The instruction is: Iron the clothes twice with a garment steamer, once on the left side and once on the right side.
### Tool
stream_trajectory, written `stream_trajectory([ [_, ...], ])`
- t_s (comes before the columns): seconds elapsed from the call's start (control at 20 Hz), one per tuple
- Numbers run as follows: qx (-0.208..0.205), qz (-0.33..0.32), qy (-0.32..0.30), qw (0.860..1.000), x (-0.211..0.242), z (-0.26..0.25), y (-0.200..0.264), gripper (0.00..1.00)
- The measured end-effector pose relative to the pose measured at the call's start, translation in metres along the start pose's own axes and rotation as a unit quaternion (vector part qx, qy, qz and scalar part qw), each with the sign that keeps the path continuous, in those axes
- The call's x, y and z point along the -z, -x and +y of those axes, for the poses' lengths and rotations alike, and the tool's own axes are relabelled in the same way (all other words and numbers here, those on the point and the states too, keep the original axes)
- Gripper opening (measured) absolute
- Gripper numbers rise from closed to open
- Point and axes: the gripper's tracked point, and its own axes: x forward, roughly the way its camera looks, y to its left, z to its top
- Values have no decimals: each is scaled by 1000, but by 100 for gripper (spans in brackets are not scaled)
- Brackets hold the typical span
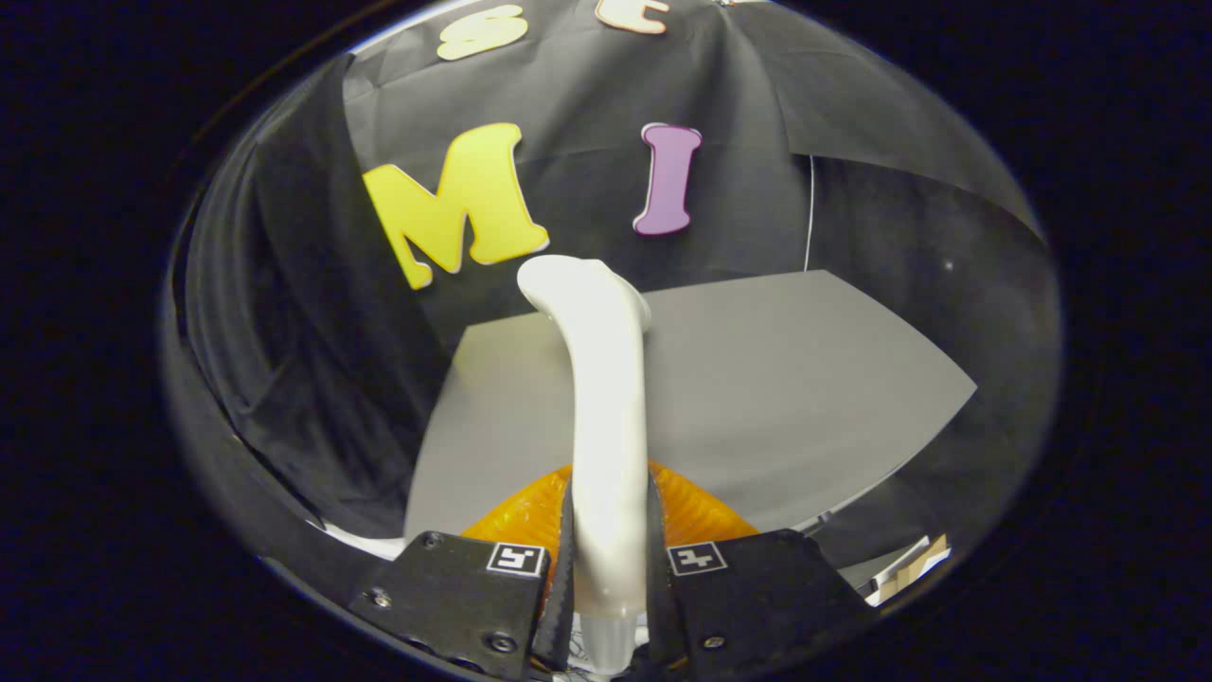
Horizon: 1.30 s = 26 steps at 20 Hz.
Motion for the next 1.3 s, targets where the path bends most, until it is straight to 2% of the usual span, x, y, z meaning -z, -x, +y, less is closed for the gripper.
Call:
stream_trajectory([
  [0.3, -30, -123, -11, 992, -27, 45, 95, 34],
  [0.55, -59, -214, -25, 975, -36, 70, 178, 34],
  [0.7, -79, -256, -15, 963, -47, 106, 201, 34],
  [0.9, -108, -308, -5, 945, -85, 157, 226, 34],
  [1.3, -131, -414, 37, 900, -157, 237, 232, 33],
])
